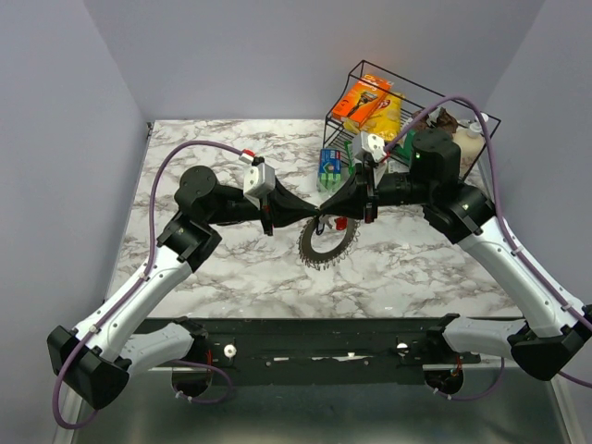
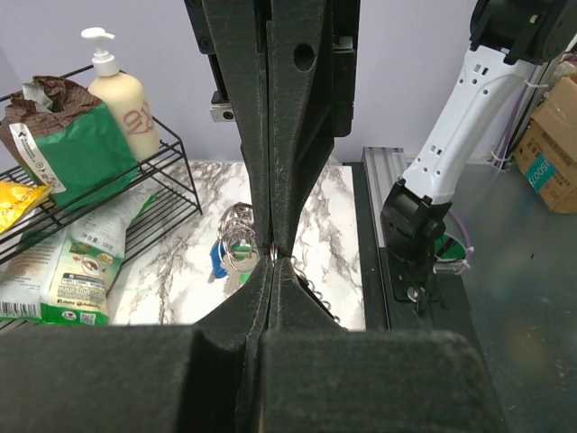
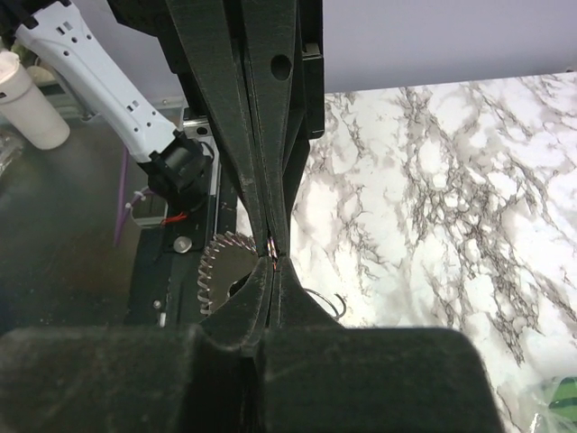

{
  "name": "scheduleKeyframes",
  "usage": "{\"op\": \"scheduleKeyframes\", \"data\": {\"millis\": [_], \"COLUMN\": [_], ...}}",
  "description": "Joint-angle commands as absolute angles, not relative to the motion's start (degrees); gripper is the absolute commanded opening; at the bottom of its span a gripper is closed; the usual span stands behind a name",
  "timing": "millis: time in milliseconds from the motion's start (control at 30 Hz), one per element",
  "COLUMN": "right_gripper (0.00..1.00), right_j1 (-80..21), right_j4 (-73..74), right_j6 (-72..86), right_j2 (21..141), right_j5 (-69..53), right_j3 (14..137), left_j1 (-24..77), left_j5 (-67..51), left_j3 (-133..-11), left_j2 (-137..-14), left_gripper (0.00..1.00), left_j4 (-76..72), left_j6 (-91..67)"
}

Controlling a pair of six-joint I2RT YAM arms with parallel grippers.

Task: Put the keys on the keyring

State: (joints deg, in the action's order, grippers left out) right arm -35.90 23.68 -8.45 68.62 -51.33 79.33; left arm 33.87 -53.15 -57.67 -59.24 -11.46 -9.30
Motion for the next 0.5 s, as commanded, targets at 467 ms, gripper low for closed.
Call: {"op": "scheduleKeyframes", "data": {"millis": [467], "right_gripper": [0.39], "right_j1": [-35.86], "right_j4": [27.77], "right_j6": [-12.30], "right_j2": [67.41], "right_j5": [-44.65], "right_j3": [78.40], "left_j1": [34.19], "left_j5": [-54.58], "left_j3": [-60.47], "left_j2": [-57.31], "left_gripper": [0.00], "left_j4": [-12.31], "left_j6": [-7.29]}}
